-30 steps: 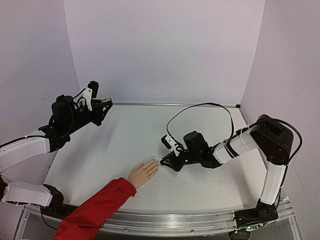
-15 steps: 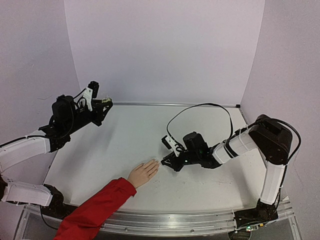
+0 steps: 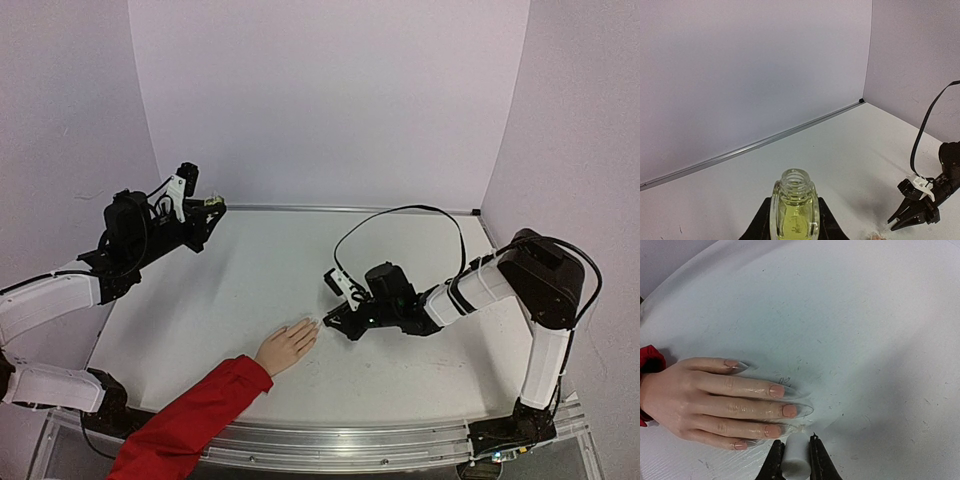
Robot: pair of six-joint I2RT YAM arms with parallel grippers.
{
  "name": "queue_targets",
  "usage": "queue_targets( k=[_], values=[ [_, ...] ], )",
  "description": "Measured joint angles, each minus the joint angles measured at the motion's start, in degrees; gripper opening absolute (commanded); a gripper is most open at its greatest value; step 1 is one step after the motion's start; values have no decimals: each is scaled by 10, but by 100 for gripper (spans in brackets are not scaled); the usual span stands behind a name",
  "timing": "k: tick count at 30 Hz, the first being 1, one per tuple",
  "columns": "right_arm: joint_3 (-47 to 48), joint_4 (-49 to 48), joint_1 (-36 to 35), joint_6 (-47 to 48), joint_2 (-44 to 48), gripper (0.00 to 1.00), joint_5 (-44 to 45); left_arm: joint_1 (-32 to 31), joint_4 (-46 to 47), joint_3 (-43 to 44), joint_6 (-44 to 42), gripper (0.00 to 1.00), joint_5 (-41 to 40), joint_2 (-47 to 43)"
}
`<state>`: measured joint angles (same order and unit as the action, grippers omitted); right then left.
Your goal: Paint the nails
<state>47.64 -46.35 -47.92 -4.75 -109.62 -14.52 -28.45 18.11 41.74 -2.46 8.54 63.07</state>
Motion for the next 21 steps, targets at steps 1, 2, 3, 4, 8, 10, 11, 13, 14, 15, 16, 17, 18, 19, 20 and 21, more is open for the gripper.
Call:
queue_targets(
  k=[1, 2, 3, 4, 8, 10, 11, 13, 14, 15, 16, 17, 18, 19, 20, 21],
  values=[
    [0, 0, 0, 0, 0, 0, 2, 0, 0, 0, 0, 0, 0, 0],
    [0, 0, 0, 0, 0, 0, 4, 0, 0, 0, 0, 0, 0, 0],
    [0, 1, 0, 0, 0, 0, 5, 0, 0, 0, 0, 0, 0, 0],
    [0, 0, 0, 0, 0, 0, 6, 0, 0, 0, 0, 0, 0, 0],
    [-5, -2, 0, 0, 5, 0, 6, 0, 0, 0, 0, 0, 0, 0],
    [-10, -4, 0, 0, 9, 0, 2, 0, 0, 0, 0, 0, 0, 0],
    [-12, -4, 0, 0, 11, 0, -1, 0, 0, 0, 0, 0, 0, 0],
    [-14, -7, 0, 0, 14, 0, -10, 0, 0, 0, 0, 0, 0, 0],
    [-16, -10, 0, 0, 15, 0, -12, 0, 0, 0, 0, 0, 0, 0],
    [-16, -11, 0, 0, 16, 0, -16, 0, 0, 0, 0, 0, 0, 0],
    [-17, -12, 0, 0, 16, 0, -18, 0, 0, 0, 0, 0, 0, 0],
    [-18, -14, 0, 0, 16, 0, -22, 0, 0, 0, 0, 0, 0, 0],
    [-19, -15, 0, 0, 16, 0, -25, 0, 0, 0, 0, 0, 0, 0],
    [-19, -15, 0, 0, 16, 0, -28, 0, 0, 0, 0, 0, 0, 0],
    [-19, -15, 0, 0, 16, 0, -30, 0, 0, 0, 0, 0, 0, 0],
    [-19, -15, 0, 0, 16, 0, -32, 0, 0, 0, 0, 0, 0, 0]
  ],
)
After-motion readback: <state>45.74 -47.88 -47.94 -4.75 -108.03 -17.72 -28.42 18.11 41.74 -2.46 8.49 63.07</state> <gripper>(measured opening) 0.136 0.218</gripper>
